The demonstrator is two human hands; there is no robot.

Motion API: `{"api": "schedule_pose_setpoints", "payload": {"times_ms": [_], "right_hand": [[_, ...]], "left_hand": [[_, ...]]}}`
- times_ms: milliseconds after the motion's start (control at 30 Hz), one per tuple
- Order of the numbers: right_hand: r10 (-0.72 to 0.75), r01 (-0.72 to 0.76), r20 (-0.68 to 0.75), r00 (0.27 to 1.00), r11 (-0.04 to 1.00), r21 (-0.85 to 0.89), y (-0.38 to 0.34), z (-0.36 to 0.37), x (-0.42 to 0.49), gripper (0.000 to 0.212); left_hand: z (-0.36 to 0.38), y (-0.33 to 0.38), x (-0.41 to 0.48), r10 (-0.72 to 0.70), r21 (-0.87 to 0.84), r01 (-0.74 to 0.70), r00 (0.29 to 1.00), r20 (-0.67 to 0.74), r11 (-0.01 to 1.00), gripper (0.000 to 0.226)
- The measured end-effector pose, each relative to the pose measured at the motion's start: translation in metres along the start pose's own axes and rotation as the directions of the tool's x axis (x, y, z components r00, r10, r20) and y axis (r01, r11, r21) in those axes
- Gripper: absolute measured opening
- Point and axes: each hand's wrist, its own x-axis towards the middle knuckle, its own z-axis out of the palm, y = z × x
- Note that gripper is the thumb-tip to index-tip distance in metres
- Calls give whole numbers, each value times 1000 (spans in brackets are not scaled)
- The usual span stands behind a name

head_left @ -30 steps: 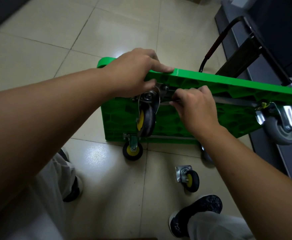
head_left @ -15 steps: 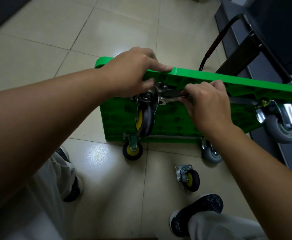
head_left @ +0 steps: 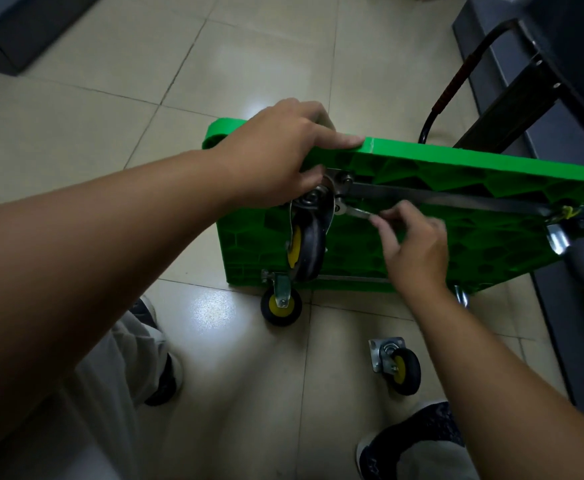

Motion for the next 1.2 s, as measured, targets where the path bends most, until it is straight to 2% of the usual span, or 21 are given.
{"api": "schedule_pose_setpoints", "payload": {"times_ms": [67,133,200,267,300,333,367,433,467,500,533,567,600,633,667,733,833,1067,1200], "right_hand": [[190,-199,59,980,940,278,-1,23,-15,14],[357,-373,136,924,766,523,-19,49,-32,15],[520,-519,244,819,489,701,-45,75,-49,18],[616,-569,385,688,127,813,-69,91,-58,23],[625,-561,428,653,19,828,-76,93,-61,25],[627,-565,435,647,11,825,-78,91,-62,24],[611,-582,427,667,69,811,-75,86,-64,21],[557,-641,421,716,285,713,-54,66,-66,16],[524,-654,417,743,433,620,-38,54,-65,16],[480,-628,405,778,612,480,-20,41,-62,17],[424,-549,413,806,796,255,-4,25,-56,18],[359,-395,447,819,918,-14,8,10,-49,19],[292,-201,494,819,952,-229,15,-7,-41,18],[220,-26,521,825,934,-355,17,-24,-33,19],[119,115,517,847,910,-398,17,-39,-23,19],[-108,282,402,909,871,-403,5,-66,-3,19],[-285,359,225,932,819,-448,-21,-86,27,18],[-423,441,163,892,731,-520,-51,-59,39,21],[-409,418,146,901,723,-550,-48,-54,43,23]], "left_hand": [[0,-2,-1,25,11,-25,1000,4,1000,58],[0,-3,-2,36,18,-36,999,4,999,58],[0,-2,-2,35,23,-36,999,10,999,59],[1,-3,-2,36,23,-36,999,10,999,58],[1,-3,-2,38,23,-38,999,11,999,58],[1,-4,-1,37,21,-37,999,9,999,57],[1,-3,0,34,18,-34,999,6,999,57],[1,-3,1,20,7,-20,1000,8,1000,56],[0,-3,1,12,0,-12,1000,14,1000,56],[0,-3,2,5,-6,-5,1000,19,1000,56],[0,-2,2,4,-9,-4,1000,20,1000,57],[0,-2,3,7,-8,-6,1000,18,1000,57],[1,-1,2,10,-3,-10,1000,17,1000,57],[1,-1,1,14,3,-14,1000,16,1000,57],[1,-1,0,16,9,-16,1000,14,1000,57],[2,0,-1,19,14,-19,1000,16,1000,57],[1,0,-1,16,14,-16,1000,14,1000,56],[1,-1,1,25,11,-25,1000,1,1000,55],[2,-2,2,22,10,-22,1000,-4,1000,55]]}}
